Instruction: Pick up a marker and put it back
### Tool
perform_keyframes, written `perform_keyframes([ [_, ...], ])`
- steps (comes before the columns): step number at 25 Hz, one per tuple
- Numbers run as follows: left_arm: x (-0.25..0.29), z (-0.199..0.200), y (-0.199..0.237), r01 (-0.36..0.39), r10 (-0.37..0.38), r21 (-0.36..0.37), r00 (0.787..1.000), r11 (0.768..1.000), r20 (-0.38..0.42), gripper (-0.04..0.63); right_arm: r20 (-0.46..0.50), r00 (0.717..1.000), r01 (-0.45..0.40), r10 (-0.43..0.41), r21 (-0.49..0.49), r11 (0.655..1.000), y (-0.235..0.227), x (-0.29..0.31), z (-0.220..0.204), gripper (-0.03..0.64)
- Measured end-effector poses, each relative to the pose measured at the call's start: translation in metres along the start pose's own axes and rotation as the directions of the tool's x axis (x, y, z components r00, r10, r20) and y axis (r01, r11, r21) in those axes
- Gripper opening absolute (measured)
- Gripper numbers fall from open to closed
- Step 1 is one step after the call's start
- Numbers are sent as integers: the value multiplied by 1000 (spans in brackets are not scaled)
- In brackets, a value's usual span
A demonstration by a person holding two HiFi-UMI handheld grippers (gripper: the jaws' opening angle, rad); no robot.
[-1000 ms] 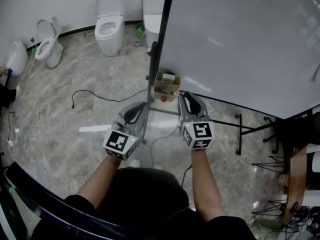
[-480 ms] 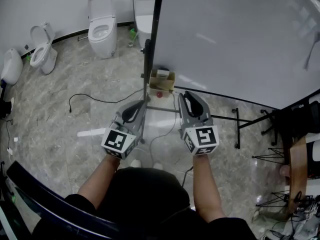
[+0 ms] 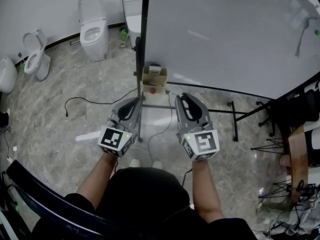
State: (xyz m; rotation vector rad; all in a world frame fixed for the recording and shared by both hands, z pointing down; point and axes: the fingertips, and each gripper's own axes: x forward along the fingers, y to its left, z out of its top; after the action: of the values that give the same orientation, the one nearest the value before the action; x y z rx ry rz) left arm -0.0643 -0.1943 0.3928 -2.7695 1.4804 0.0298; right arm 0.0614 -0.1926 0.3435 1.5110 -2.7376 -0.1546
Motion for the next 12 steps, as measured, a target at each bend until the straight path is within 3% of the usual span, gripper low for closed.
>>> perform_keyframes([
  [12,-1,3,-14,37,-36,15,999,999,-16,3,27,999,21,-21,-10,1000,7,-31,19,77],
])
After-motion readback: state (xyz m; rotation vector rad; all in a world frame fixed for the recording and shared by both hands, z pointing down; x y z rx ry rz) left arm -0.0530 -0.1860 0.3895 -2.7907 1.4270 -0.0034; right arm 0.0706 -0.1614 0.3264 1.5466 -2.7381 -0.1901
